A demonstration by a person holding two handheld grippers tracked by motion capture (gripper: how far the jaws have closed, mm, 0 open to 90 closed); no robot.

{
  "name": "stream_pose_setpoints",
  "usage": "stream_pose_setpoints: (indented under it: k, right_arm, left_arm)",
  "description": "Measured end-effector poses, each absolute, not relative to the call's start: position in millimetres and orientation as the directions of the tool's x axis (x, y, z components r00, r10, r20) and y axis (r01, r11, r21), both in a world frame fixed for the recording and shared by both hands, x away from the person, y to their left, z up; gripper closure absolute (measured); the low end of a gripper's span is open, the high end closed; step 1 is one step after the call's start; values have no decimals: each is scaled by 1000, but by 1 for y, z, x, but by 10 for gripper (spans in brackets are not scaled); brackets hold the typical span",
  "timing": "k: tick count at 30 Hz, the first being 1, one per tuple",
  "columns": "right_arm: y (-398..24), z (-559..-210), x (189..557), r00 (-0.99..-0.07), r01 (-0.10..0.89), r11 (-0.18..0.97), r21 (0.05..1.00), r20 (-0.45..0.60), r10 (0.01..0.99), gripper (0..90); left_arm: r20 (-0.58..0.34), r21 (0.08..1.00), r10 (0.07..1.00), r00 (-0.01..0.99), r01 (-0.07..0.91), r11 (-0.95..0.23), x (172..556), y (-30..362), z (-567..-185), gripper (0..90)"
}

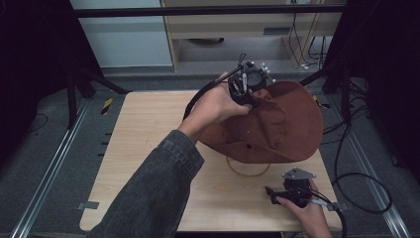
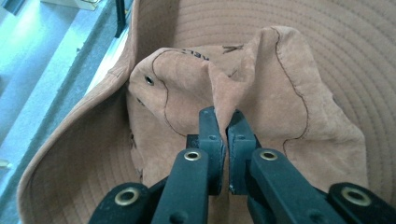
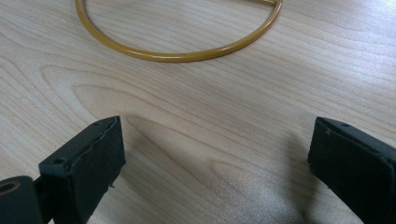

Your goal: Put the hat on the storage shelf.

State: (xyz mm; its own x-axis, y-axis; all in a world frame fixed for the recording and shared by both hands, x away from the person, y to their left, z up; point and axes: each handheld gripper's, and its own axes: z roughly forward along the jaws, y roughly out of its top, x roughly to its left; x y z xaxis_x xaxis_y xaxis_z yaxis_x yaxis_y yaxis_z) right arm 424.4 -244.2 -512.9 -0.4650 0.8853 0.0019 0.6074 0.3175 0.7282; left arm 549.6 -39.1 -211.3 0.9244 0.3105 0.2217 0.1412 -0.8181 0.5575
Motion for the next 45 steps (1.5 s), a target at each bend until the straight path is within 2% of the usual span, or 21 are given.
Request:
stream_pose_setpoints:
  k: [11,23,29,33,35,38,45]
  right_arm:
    - [-244,-513,424,-466,607,319,728,1,885,41]
    - [-245,-513,425,-470,603,325,728,-5,883,41]
    - [-244,-513,424,-466,607,320,728,0,885,41]
    - [-244,-513,424,-466,607,320,728,0,885,41]
    - [-244,-513,424,-466,607,320,728,-1,885,41]
    - [-244,-513,425,-467,602,324,730,-6,884,42]
    - [-244,-513,425,-467,602,323,730,-6,884,43]
  left_arm:
    - [231,562,307,923,131,-817,547,-42,-215,804]
    - [254,605,313,915,102,-790,542,-36,-208,620]
    - [263,623,321,910,94,-777,538,-32,-205,453]
    - [258,639,338,905,103,-763,535,-27,-204,201]
    - [246,657,351,903,111,-746,533,-23,-204,117]
    - [223,676,362,905,124,-727,532,-12,-203,62]
    - [221,711,392,893,127,-692,526,18,-200,50]
